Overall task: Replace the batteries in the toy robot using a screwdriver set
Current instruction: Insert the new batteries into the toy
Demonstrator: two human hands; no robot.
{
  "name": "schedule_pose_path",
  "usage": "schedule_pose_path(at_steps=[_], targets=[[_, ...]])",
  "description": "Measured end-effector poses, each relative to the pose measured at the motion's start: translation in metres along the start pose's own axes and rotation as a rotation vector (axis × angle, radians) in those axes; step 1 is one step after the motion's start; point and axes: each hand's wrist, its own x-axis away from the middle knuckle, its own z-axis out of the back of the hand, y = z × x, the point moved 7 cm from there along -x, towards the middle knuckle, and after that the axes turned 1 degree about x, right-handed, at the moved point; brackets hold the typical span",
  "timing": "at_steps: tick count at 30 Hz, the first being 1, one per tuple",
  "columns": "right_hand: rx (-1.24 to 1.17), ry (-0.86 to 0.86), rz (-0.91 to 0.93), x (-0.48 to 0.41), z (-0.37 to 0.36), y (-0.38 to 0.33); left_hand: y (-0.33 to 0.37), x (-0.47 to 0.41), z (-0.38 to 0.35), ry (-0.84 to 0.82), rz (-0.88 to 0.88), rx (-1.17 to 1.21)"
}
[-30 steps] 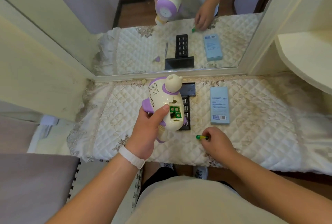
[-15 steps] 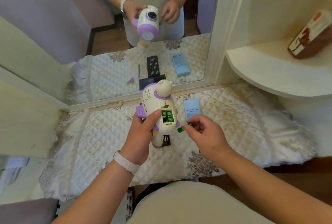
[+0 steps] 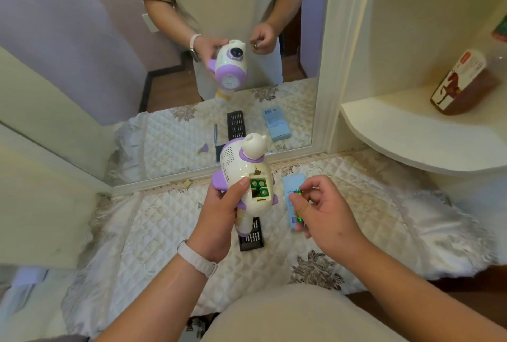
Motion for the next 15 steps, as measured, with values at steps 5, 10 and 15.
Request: schedule_pose_path(at_steps=[5, 10, 15], targets=[[0.0, -0.142, 0.106, -0.007, -0.018, -0.024, 0.006, -0.002, 0.013, 0.094, -0.008, -0.066], [0.257, -0.223, 0.249, -0.02, -0.036, -0.042, 0.005, -0.006, 0.027, 0.165, 0.012, -0.064], [0.383, -0.237, 0.348, -0.031, -0.055, -0.056, 0.006, -0.012, 0.045, 0.235, 0.008, -0.079]])
